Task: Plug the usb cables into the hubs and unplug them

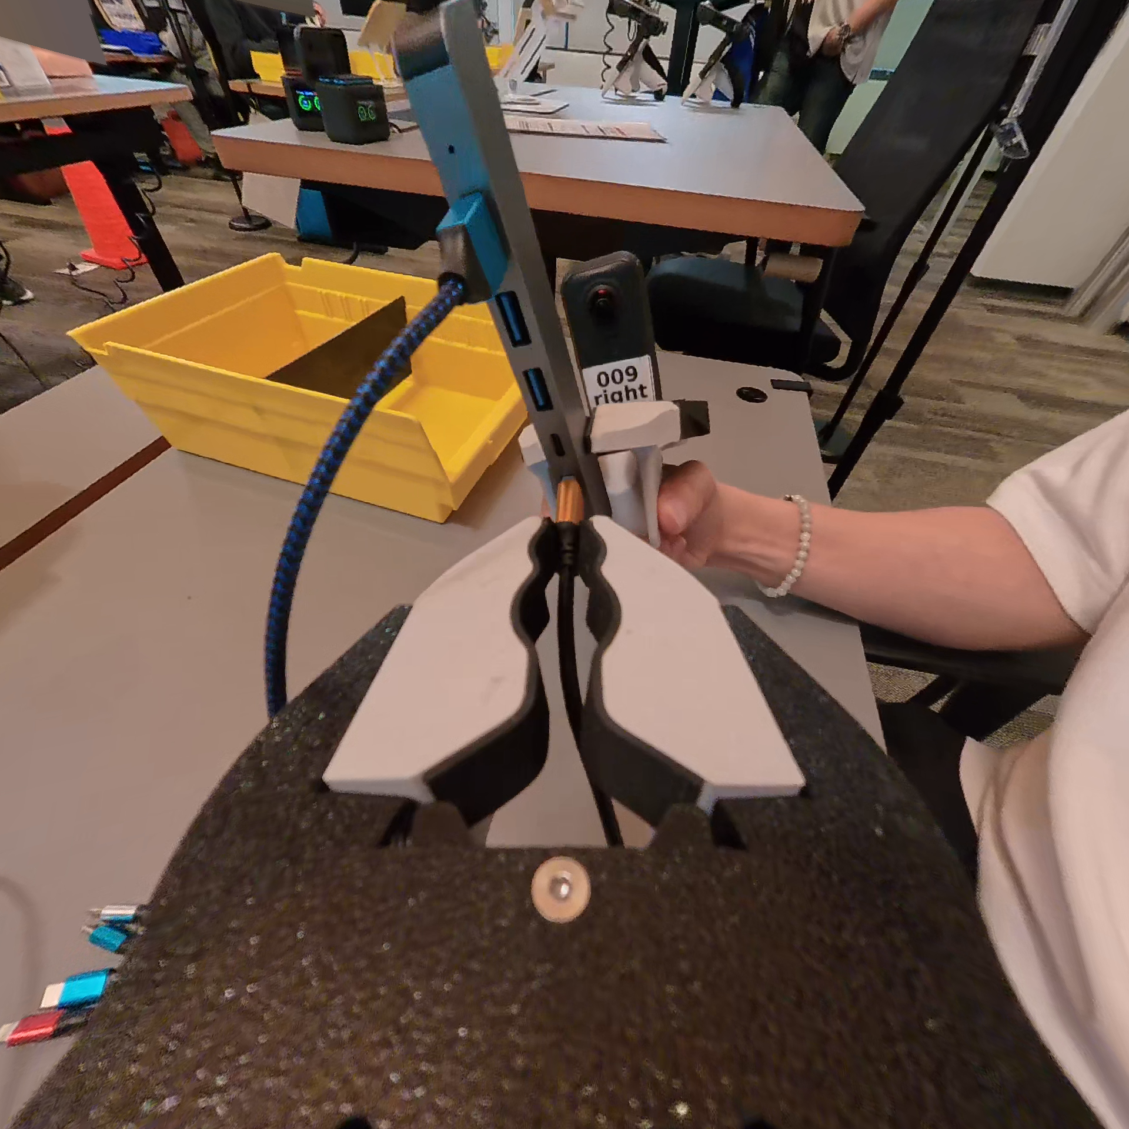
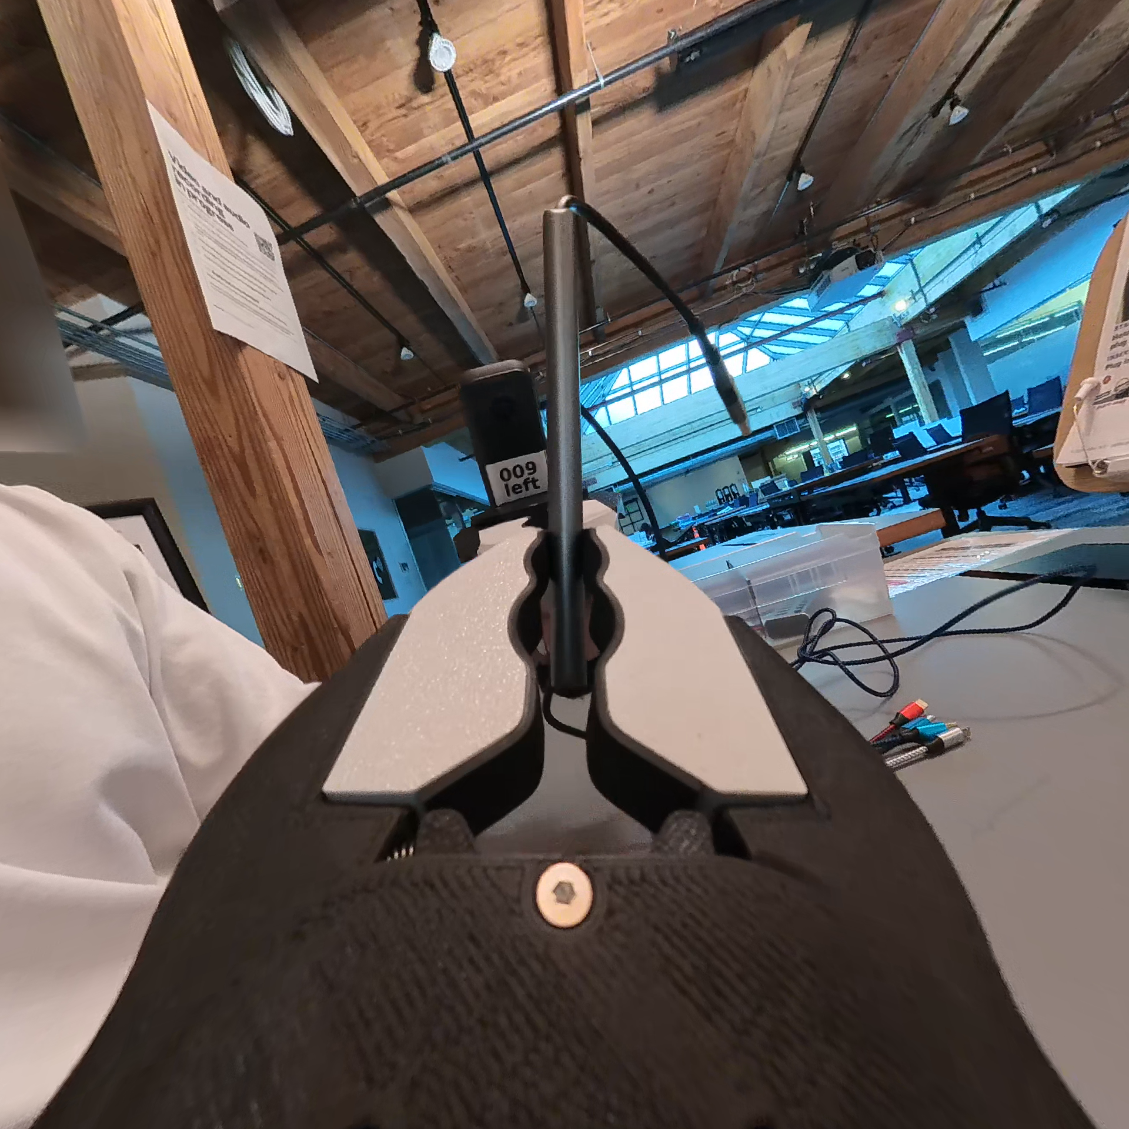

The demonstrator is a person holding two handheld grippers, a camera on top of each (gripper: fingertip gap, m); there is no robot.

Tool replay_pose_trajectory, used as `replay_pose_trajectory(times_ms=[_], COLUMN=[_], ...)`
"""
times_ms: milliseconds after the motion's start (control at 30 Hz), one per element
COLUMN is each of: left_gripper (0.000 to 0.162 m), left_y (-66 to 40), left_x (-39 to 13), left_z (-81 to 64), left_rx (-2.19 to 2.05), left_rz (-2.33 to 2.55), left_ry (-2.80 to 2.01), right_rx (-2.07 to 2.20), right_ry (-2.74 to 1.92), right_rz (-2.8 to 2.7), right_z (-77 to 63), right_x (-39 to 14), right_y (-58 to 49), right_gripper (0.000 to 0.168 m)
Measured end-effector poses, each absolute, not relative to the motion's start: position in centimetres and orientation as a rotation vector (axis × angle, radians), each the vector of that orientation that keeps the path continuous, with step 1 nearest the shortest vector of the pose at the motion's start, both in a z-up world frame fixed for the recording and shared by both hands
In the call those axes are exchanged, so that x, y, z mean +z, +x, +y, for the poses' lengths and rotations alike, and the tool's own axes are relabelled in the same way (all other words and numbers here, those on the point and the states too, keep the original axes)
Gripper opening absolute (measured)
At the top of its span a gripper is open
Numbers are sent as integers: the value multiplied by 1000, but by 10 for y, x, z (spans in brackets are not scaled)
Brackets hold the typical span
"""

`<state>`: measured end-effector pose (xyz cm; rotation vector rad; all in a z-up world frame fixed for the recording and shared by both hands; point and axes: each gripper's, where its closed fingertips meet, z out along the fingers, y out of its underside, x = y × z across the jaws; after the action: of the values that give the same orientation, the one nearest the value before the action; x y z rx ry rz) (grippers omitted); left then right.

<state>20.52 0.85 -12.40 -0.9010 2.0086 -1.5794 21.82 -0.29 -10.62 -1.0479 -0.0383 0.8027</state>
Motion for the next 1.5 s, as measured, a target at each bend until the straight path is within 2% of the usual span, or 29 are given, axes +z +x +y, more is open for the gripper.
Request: replay_pose_trajectory(times_ms=[233,367,500,867,1033,1300,1433,1500], left_gripper=[7,8,7,7,7,7,7,7], left_y=[208,212,212,222,220,213,211,209], left_x=[-124,-149,-152,-127,-119,-122,-133,-136], left_z=[8,-5,-12,0,14,17,17,15], left_rx=[-1578,-1447,-1541,-1739,-1817,-1690,-1601,-1582], left_rz=[1988,2119,2082,1839,1750,1948,2052,2085], left_ry=[-910,-891,-882,-1018,-1120,-1127,-1155,-1141], right_rx=[859,861,757,919,954,820,754,718], right_ry=[-1025,-1047,-1132,-925,-1003,-1165,-1164,-1230], right_rz=[-14,-65,-79,166,154,55,86,53], right_z=[-3,-1,-3,5,10,10,8,9], right_x=[-105,-103,-106,-97,-108,-115,-111,-118], right_y=[219,208,215,241,236,226,235,232], right_gripper=[14,16,12,11,11,12,23,16])
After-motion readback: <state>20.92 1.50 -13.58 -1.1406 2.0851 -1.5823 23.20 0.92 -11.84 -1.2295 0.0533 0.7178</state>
